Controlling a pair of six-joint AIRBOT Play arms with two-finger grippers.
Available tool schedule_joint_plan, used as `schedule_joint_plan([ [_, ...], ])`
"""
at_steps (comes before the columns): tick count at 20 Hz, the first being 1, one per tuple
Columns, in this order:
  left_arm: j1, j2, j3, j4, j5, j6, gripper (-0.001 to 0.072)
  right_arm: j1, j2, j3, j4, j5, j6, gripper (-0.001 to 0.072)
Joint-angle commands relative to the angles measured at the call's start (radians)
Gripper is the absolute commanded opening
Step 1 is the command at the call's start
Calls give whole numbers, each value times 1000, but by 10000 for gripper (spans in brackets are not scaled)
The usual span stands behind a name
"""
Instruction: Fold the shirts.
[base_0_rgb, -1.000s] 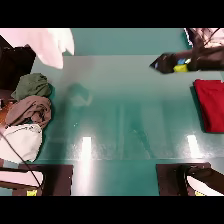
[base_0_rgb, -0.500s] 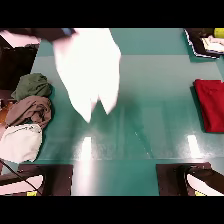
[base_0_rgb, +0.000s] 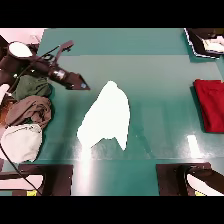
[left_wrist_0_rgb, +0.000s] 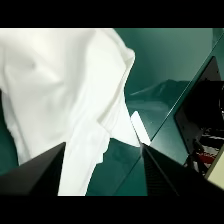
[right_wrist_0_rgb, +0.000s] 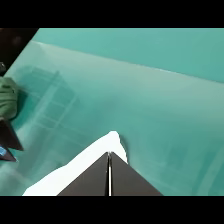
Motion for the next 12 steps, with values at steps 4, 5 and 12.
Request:
schedule_joint_plan([
  [4,119,218,-484,110,59,-6,551,0,0,-17,-1,17,-1,18],
  [5,110,260,-595,113,98,-6,551,0,0,-37,0,18,-1,18],
  [12,-24,311,-948,101,361,-13,551,0,0,-156,3,18,-1,18],
])
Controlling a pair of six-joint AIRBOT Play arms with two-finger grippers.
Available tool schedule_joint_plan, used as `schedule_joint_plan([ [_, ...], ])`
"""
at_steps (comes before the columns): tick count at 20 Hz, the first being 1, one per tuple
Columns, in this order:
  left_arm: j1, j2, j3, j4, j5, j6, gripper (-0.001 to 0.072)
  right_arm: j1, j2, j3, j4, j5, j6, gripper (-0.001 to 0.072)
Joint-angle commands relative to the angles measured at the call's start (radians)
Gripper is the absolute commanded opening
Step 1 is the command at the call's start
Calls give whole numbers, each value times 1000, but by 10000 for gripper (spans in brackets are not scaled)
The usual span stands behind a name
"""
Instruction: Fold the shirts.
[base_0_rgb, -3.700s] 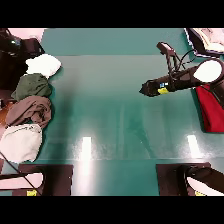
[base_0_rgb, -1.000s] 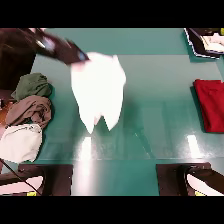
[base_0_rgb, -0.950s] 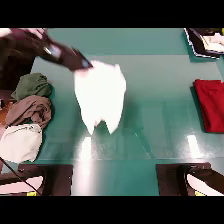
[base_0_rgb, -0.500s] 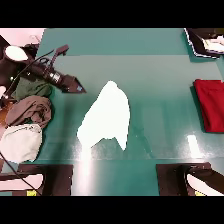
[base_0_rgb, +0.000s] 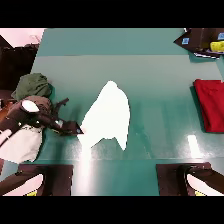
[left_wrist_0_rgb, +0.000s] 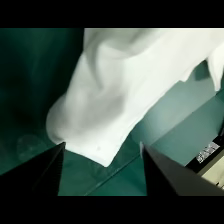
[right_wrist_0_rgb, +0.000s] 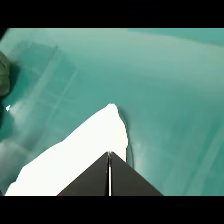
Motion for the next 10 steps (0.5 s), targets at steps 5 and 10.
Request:
schedule_joint_plan([
  [5,-110,18,-105,-16,203,-56,550,0,0,-39,2,3,0,18],
  [10,-109,23,-61,-37,130,-56,23,0,0,-40,1,29,0,18],
])
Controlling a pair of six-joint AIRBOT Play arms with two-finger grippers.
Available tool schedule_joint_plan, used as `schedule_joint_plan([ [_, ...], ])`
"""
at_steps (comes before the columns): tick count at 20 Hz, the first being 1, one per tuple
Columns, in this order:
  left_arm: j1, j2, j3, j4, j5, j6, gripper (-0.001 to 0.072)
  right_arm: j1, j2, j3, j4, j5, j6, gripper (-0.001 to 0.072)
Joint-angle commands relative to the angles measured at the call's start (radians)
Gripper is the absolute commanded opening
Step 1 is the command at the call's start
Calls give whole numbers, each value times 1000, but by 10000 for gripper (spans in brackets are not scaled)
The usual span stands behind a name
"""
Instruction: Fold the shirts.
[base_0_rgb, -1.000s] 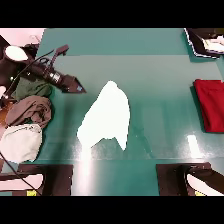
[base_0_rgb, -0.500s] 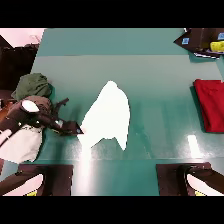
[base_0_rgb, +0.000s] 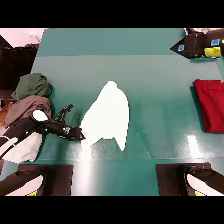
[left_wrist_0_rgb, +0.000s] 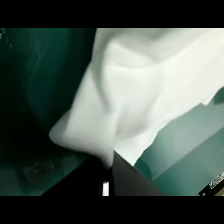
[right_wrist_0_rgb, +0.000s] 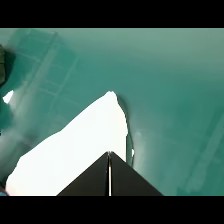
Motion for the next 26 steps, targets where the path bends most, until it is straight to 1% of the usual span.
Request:
schedule_joint_plan([
  [1,-2,12,70,-8,-97,1,22,0,0,-2,-2,43,0,17],
  [4,-2,55,265,97,-201,-7,22,0,1,-82,0,102,0,18],
  [6,-2,73,410,154,-258,-11,23,3,1,-214,8,111,0,20],
  [7,-2,74,476,168,-280,-13,23,10,0,-301,16,93,0,52],
  [8,-2,74,534,177,-290,-15,23,24,0,-398,42,60,0,308],
  [9,-2,74,576,179,-292,-30,23,39,0,-491,82,14,-1,546],
  [10,-2,74,607,178,-292,-37,23,57,0,-588,139,-51,-7,581],
  [12,-2,74,627,179,-289,-39,23,106,0,-748,271,-209,-62,580],
  [13,-2,73,627,181,-290,-40,23,133,0,-805,317,-288,-72,580],
  [14,-2,73,627,184,-292,-51,23,165,-5,-850,353,-362,-77,580],
  [16,-2,73,627,185,-291,-62,23,220,-47,-888,440,-454,-112,580],
  [18,-2,73,627,185,-294,-62,22,275,-122,-876,479,-495,-135,580],
  [22,-2,73,627,185,-317,-64,23,346,-290,-792,478,-513,-135,567],
  [24,-2,73,627,185,-327,-64,23,367,-357,-745,476,-506,-135,463],
  [26,-2,73,627,185,-332,-64,23,376,-401,-713,470,-494,-138,394],
])
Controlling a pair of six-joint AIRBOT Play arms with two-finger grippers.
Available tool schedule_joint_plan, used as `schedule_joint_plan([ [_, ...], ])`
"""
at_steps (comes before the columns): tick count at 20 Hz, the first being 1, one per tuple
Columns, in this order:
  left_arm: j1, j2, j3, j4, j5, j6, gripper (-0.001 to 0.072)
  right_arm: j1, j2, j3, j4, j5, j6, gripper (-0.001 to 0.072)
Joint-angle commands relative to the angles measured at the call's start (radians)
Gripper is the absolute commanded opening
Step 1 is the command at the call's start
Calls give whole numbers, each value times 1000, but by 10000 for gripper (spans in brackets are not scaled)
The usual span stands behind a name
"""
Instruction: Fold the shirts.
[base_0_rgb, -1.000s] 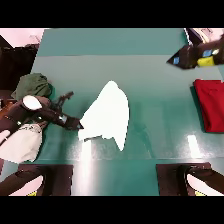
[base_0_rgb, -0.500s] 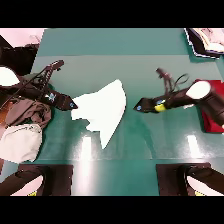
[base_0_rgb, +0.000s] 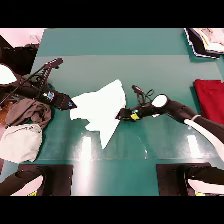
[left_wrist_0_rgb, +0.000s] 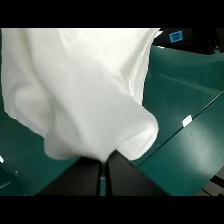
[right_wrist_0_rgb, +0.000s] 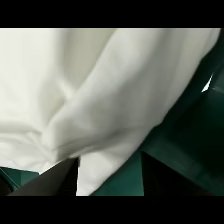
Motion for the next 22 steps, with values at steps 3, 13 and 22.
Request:
schedule_joint_plan([
  [3,0,0,2,4,-13,-1,23,11,-75,70,-41,80,-49,17],
  [13,171,0,354,84,-14,-52,23,-386,422,239,-557,463,108,14],
  [22,175,36,958,-50,-40,-78,23,-535,694,743,-572,417,108,13],
])
